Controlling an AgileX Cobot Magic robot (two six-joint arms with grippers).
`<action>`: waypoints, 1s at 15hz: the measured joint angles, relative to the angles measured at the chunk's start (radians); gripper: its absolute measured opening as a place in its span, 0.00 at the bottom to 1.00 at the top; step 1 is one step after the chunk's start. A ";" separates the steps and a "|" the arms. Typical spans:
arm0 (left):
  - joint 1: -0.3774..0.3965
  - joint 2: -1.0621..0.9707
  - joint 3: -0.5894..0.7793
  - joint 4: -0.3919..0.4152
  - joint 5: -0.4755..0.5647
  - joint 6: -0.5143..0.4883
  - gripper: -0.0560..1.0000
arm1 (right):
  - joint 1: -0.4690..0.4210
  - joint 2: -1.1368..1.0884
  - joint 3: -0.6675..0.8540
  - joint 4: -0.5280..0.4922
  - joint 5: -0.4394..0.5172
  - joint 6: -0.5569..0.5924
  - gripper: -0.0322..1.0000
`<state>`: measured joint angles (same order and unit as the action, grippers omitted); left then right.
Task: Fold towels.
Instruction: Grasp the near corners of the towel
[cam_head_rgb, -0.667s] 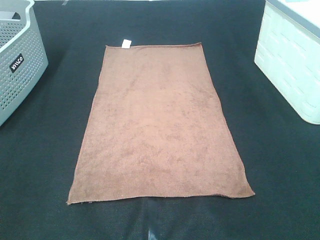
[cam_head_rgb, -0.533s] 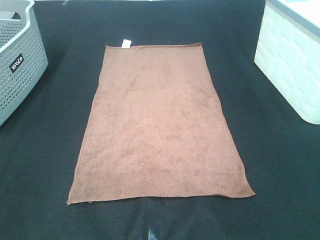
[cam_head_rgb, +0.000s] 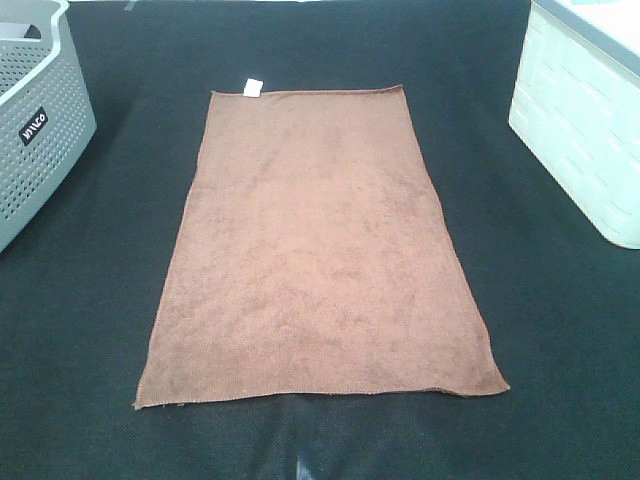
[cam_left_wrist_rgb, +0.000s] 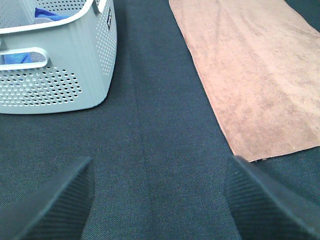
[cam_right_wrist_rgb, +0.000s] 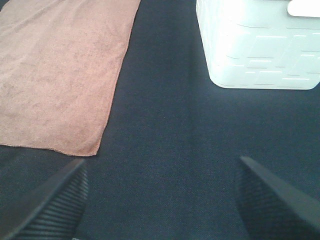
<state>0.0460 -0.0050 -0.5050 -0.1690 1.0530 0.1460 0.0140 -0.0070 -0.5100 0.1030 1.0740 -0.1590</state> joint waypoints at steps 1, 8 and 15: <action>0.000 0.000 0.000 0.000 0.000 0.000 0.71 | 0.000 0.000 0.000 0.000 0.000 0.000 0.76; 0.000 0.000 0.000 0.000 0.000 0.000 0.71 | 0.000 0.000 0.000 0.000 0.000 0.000 0.76; 0.000 0.000 0.000 0.000 0.000 0.000 0.71 | 0.000 0.000 0.000 0.000 0.000 0.000 0.76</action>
<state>0.0460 -0.0050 -0.5050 -0.1690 1.0530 0.1460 0.0140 -0.0070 -0.5100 0.1030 1.0740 -0.1590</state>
